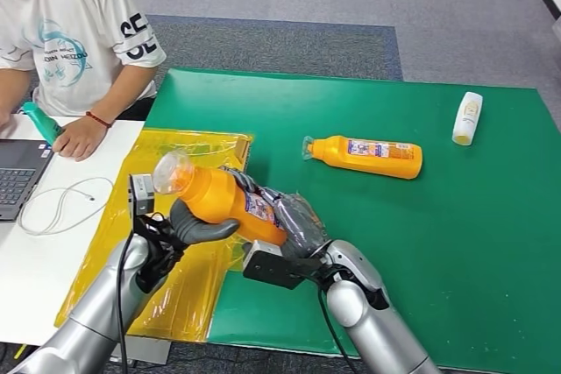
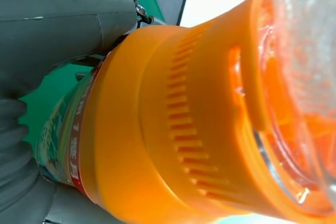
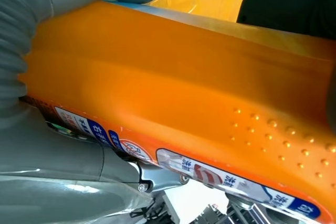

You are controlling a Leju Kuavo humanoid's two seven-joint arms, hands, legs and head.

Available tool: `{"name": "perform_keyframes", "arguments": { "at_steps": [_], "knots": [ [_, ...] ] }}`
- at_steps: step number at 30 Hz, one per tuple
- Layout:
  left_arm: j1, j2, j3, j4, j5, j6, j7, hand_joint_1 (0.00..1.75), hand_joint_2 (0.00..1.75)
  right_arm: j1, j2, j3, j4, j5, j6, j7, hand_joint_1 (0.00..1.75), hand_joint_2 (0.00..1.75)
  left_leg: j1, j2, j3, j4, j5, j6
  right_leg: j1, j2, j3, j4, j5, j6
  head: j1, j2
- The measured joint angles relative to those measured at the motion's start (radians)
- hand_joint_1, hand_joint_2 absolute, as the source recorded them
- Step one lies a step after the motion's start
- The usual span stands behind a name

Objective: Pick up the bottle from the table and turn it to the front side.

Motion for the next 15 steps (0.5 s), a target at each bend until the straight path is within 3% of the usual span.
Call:
{"name": "perform_keyframes", "arguments": {
  "at_steps": [8,9,13,15],
  "knots": [
    [0.039,-0.011,0.013,-0.046,-0.085,0.058,-0.031,1.75,1.75,0.007,0.0,-0.012,0.0,-0.025,0.014,-0.004,1.75,1.75,0.0,0.0,0.0,0.0,0.0,0.0,0.0,0.0,0.0,0.0,0.0,0.0,0.0,0.0],
    [0.046,-0.012,0.015,-0.054,-0.093,0.063,-0.034,1.75,1.75,0.009,0.0,-0.015,-0.001,-0.034,0.018,-0.006,1.67,1.75,0.0,0.0,0.0,0.0,0.0,0.0,0.0,0.0,0.0,0.0,0.0,0.0,0.0,0.0],
    [0.076,-0.015,0.025,-0.088,-0.113,0.074,-0.045,1.75,1.75,0.015,0.0,-0.027,-0.001,-0.079,0.042,-0.021,0.05,1.75,0.0,0.0,0.0,0.0,0.0,0.0,0.0,0.0,0.0,0.0,0.0,0.0,0.0,0.0],
    [0.089,-0.015,0.029,-0.103,-0.122,0.075,-0.047,1.75,1.75,0.019,0.0,-0.033,-0.002,-0.101,0.051,-0.027,0.0,1.75,0.0,0.0,0.0,0.0,0.0,0.0,0.0,0.0,0.0,0.0,0.0,0.0,0.0,0.0]
  ]
}}
